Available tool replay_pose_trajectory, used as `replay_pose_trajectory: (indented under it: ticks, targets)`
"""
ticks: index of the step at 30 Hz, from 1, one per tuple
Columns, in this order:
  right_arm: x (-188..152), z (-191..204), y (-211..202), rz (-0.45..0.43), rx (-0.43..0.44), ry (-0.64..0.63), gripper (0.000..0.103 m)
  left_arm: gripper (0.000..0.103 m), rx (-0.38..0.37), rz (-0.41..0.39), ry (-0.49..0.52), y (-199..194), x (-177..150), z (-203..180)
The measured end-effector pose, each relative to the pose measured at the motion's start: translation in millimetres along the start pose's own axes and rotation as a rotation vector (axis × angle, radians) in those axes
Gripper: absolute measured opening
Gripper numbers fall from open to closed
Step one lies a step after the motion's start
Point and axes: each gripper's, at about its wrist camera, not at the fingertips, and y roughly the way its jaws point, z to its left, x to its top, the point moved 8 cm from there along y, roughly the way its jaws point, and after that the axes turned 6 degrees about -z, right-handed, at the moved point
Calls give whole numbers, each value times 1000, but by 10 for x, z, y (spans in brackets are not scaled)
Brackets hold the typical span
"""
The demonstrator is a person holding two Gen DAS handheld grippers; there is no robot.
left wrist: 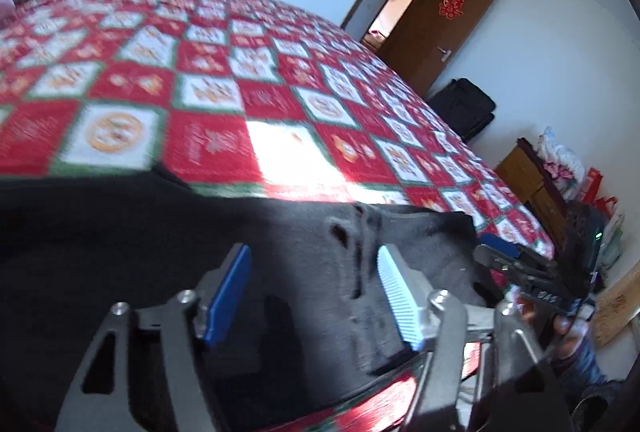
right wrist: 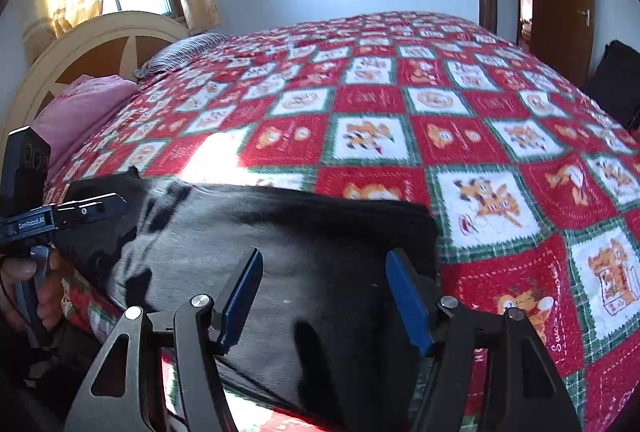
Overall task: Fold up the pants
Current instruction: 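Open the right tool, then open the left tool on the folded pants, then grasp the pants end with the left tool and lift it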
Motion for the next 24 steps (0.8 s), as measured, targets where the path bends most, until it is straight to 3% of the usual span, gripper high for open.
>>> replay_pose_trajectory:
  ticks: [8,12,16,20,24]
  targets:
    - [-44,1075,279,33,191,-149,66,72,302,-93,47,-796,-11,1072]
    - [-386,1432,552,162,237,-233,66,72,443,-125,13,-1160,-95,1664]
    - [-514,1604,505,123,173,-409,68,72,496,-175,-75,-1389,-154,2090]
    - [-400,1580,316,58,245,-318,68,72,494,-188,-120,-1384,-191,2324]
    - [-286,1517,246,-3,240,-261,68,72,463,-194,-156,-1329,-227,2426]
